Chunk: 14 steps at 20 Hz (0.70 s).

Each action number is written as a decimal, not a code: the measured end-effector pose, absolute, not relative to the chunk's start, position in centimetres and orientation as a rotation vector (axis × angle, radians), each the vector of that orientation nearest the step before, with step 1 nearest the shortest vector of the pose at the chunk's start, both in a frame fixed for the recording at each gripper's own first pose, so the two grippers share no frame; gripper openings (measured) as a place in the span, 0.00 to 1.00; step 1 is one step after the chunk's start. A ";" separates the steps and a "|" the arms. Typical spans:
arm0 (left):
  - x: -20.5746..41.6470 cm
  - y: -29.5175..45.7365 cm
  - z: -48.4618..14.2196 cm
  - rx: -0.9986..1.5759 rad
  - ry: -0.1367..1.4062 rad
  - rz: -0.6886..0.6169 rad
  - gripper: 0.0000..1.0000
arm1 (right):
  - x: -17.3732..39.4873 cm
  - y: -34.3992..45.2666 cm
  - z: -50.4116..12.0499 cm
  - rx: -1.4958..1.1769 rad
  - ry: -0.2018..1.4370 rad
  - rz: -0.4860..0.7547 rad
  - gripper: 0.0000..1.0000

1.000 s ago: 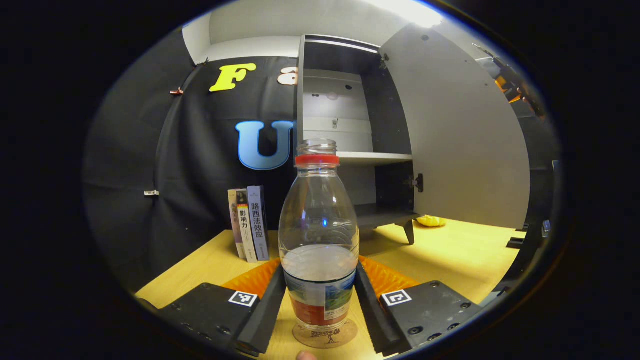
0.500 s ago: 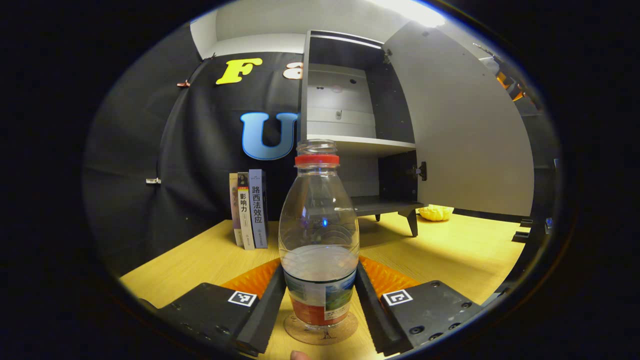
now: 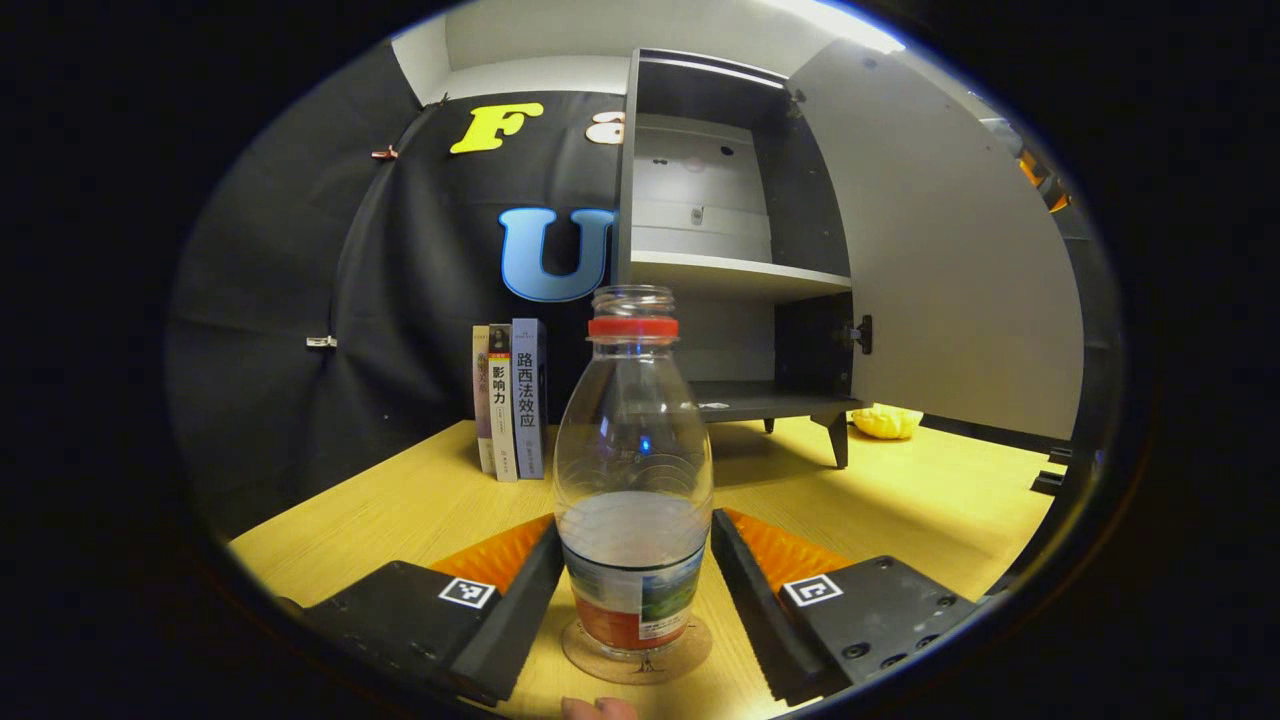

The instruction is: Open the cabinet door with the right hand, grasp the bottle in the cabinet with the left hand and place it on the coaster, then close the cabinet door with the right hand.

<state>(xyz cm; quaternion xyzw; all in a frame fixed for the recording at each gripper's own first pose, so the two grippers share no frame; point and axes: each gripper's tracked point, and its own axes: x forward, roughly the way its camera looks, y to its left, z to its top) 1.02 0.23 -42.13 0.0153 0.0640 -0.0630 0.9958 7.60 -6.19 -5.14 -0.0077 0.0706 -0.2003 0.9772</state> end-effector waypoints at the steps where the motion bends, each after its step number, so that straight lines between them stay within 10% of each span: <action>1: 0.8 0.2 -42.1 0.035 0.135 -0.125 0.93 | 7.7 -6.1 -5.2 -0.013 0.140 -0.398 0.98; 14: -4.6 0.3 -31.7 0.042 0.147 -0.041 0.94 | 9.6 -5.0 -4.2 0.023 0.076 -0.326 0.98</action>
